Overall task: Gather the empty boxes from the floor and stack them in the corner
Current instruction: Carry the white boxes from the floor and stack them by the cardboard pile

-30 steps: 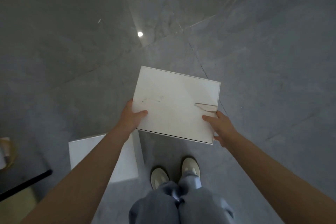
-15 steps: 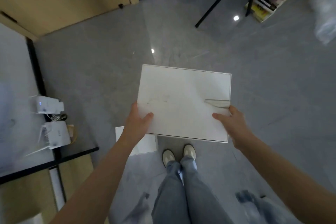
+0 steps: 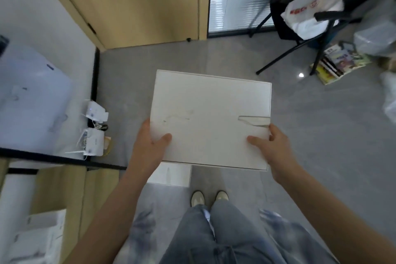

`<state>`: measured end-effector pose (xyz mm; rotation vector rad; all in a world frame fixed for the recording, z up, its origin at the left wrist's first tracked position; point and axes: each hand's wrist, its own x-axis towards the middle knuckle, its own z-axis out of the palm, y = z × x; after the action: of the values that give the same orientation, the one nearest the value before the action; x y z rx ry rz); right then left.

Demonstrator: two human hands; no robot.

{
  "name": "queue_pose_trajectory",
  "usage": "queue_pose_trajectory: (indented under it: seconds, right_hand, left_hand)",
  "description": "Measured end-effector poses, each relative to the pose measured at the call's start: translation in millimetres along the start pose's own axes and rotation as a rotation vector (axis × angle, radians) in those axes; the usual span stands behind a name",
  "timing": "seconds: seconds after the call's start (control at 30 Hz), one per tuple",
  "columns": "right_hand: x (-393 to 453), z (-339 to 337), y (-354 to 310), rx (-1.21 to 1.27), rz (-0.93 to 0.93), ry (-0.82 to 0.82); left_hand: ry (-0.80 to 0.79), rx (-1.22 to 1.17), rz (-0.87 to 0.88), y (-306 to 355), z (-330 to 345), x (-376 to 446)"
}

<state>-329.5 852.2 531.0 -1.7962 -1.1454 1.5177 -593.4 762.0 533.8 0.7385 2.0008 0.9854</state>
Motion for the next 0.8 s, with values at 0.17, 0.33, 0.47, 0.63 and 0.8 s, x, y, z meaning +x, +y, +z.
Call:
queue_pose_trajectory:
  seconds: [0.17, 0.33, 0.47, 0.63, 0.8]
  right_hand:
    - [-2.1, 22.6, -35.2, -0.106, -0.098, -0.144]
    - [2.5, 50.6, -51.9, -0.227, -0.148, -0.315]
    - [1.7, 66.0, -56.1, -0.334, -0.217, -0.479]
    - [-13.9, 71.3, -47.2, -0.512, -0.306, -0.713]
    - [-46.5, 73.7, -31.1, -0.667, -0.403, -0.9]
  left_hand:
    - [0.17, -0.128, -0.06, -9.0, -28.2, -32.6]
    - [0.382, -0.203, -0.124, -20.5, -38.2, -75.1]
    - [0.6, -0.256, -0.257, -32.7, -26.3, -117.2]
    - [0.854, -0.396, -0.433, -53.2, 9.6, -187.5]
    - [1.048, -0.52, -0.562, -71.9, 53.5, -262.9]
